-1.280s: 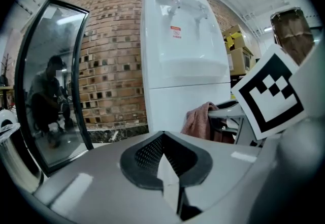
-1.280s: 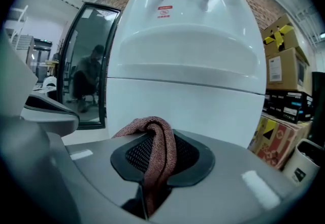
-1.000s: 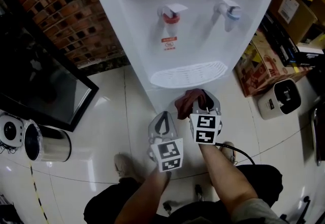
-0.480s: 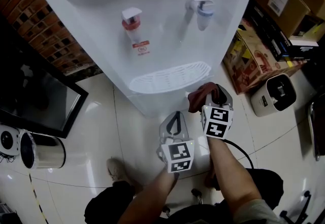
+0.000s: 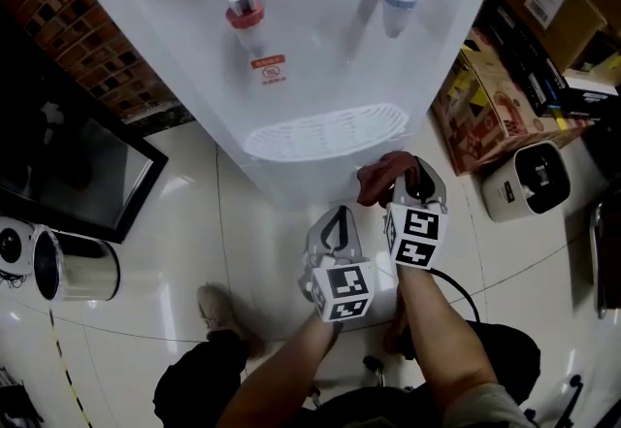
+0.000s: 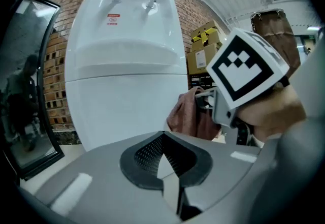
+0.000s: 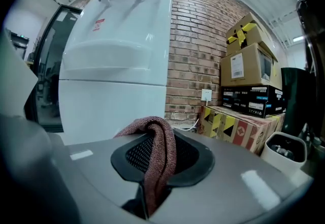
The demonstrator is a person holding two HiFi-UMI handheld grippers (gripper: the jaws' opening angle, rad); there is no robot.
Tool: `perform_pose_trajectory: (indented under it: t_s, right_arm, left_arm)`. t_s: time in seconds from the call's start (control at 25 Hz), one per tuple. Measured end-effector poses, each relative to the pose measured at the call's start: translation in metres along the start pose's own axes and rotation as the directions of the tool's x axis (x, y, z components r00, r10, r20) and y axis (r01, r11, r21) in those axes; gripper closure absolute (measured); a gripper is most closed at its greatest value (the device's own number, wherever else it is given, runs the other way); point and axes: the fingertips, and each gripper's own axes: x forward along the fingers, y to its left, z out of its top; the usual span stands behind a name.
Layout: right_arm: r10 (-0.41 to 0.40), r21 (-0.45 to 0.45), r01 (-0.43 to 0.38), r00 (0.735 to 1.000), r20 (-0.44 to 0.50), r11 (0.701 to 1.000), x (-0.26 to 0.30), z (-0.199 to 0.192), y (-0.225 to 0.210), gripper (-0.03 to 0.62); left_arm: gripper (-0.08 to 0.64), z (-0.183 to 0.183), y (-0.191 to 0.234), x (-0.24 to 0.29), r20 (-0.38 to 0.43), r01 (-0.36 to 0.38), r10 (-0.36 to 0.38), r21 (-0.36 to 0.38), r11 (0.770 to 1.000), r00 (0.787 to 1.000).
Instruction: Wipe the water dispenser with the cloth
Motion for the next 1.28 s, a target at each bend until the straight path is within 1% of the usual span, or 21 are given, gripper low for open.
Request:
perform_pose_trajectory:
  t_s: [0.08,0.16,0.32,0.44,0.56,0.64,0.68,0.76,0.84,0.88,1.04,1.16,1.28]
  right_arm:
    - [0.037,0.032,-0.037,0.999,-0.013,0.999,-0.008,-0.011,0.016,0.508]
    - [0.103,0.065,-0.101,0.994,-0.030,0.993,-0.014,-0.021,0.044,0.508]
    - [0.247,0.083,-0.240,0.965,-0.084,0.967,-0.019,-0.040,0.113,0.508]
    - [0.337,0.101,-0.326,0.935,-0.111,0.940,-0.019,-0.045,0.169,0.507]
    - [0.436,0.143,-0.416,0.887,-0.151,0.898,-0.021,-0.057,0.229,0.507]
    - [0.478,0.189,-0.446,0.860,-0.180,0.875,-0.018,-0.068,0.259,0.506]
    - [0.486,0.209,-0.448,0.852,-0.196,0.869,-0.014,-0.073,0.270,0.506]
    - [0.484,0.237,-0.434,0.846,-0.223,0.869,-0.006,-0.083,0.282,0.506]
    - [0.466,0.247,-0.411,0.852,-0.238,0.877,0.003,-0.089,0.286,0.506]
    - [0.455,0.247,-0.399,0.857,-0.244,0.883,0.008,-0.090,0.286,0.506]
    - [0.430,0.244,-0.372,0.865,-0.257,0.895,0.014,-0.092,0.285,0.508]
    - [0.411,0.243,-0.355,0.877,-0.247,0.903,0.015,-0.092,0.279,0.509]
    - [0.388,0.255,-0.327,0.889,-0.244,0.910,0.015,-0.091,0.263,0.508]
  left_arm:
    - [0.560,-0.012,0.023,-0.006,-0.013,-0.045,0.045,-0.023,0.999,0.999]
    - [0.560,-0.023,0.051,-0.014,-0.033,-0.100,0.098,-0.052,0.994,0.995]
    - [0.560,-0.043,0.115,-0.036,-0.063,-0.220,0.214,-0.107,0.970,0.975]
    - [0.560,-0.056,0.160,-0.055,-0.087,-0.297,0.288,-0.128,0.946,0.954]
    - [0.560,-0.071,0.200,-0.073,-0.115,-0.369,0.355,-0.156,0.916,0.928]
    - [0.560,-0.077,0.222,-0.082,-0.127,-0.404,0.387,-0.166,0.900,0.913]
    - [0.560,-0.080,0.231,-0.085,-0.131,-0.416,0.398,-0.168,0.894,0.908]
    - [0.560,-0.084,0.244,-0.088,-0.138,-0.432,0.412,-0.175,0.885,0.901]
    - [0.560,-0.086,0.252,-0.088,-0.140,-0.437,0.417,-0.180,0.881,0.898]
    - [0.560,-0.086,0.254,-0.086,-0.138,-0.435,0.416,-0.176,0.883,0.899]
    - [0.560,-0.086,0.250,-0.074,-0.131,-0.407,0.390,-0.148,0.901,0.911]
    - [0.560,-0.086,0.237,-0.064,-0.126,-0.373,0.357,-0.143,0.917,0.925]
    - [0.560,-0.087,0.219,-0.056,-0.125,-0.334,0.320,-0.119,0.935,0.939]
